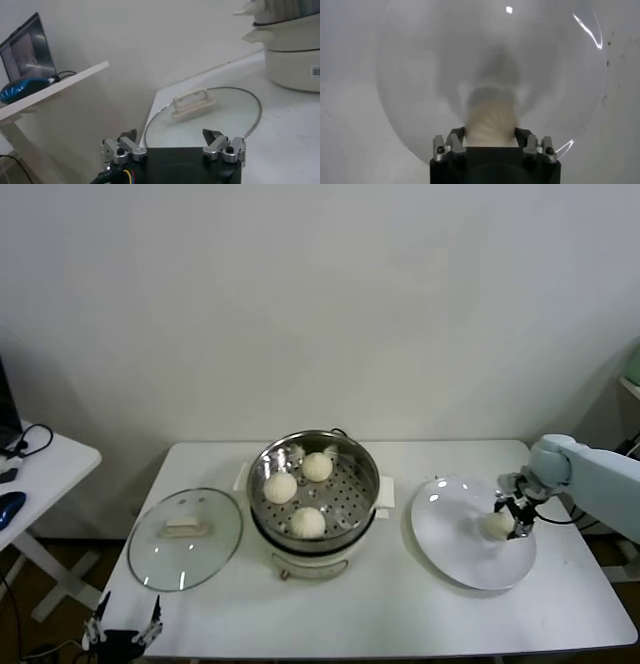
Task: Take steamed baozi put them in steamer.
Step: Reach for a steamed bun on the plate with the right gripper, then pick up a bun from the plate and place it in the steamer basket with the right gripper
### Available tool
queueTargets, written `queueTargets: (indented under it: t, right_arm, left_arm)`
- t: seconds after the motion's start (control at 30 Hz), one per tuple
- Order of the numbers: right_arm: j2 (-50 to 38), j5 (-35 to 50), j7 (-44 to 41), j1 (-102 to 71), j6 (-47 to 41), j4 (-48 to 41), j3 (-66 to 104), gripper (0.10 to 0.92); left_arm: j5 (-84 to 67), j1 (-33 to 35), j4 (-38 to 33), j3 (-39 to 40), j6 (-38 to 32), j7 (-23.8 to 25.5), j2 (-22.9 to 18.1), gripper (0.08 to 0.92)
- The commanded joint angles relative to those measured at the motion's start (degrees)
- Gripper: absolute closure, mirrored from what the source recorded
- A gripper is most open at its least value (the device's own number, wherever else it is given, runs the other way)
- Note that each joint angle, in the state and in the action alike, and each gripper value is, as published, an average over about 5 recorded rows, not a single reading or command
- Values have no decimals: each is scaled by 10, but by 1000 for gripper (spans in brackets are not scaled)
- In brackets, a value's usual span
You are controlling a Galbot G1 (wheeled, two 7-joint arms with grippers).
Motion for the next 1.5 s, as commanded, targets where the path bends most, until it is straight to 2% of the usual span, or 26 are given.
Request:
queueTargets:
  t: [0.03,0.23,0.4,0.53,0.67,0.8,1.07,1.5]
  right_arm:
    - [-12,9,1,46,-4,33,-20,361]
    - [-33,62,4,195,-21,124,-141,363]
    - [-23,184,22,399,-75,251,-311,364]
    - [16,305,29,545,-117,332,-386,364]
    - [71,411,31,616,-147,362,-389,364]
    - [116,473,42,619,-172,363,-346,364]
    - [201,494,79,536,-208,347,-254,364]
    - [284,420,132,362,-243,303,-199,366]
  left_arm:
    - [0,0,0,1,-1,0,2,177]
    - [0,-1,-2,5,-2,0,4,177]
    - [-1,-1,-6,12,-1,0,8,177]
    - [-3,-2,-7,16,0,0,12,177]
    - [-5,-4,-9,19,0,0,14,177]
    - [-6,-3,-11,20,-1,0,15,177]
    - [-6,-2,-10,18,-4,-1,13,177]
    - [-6,-3,-9,13,-3,-2,9,177]
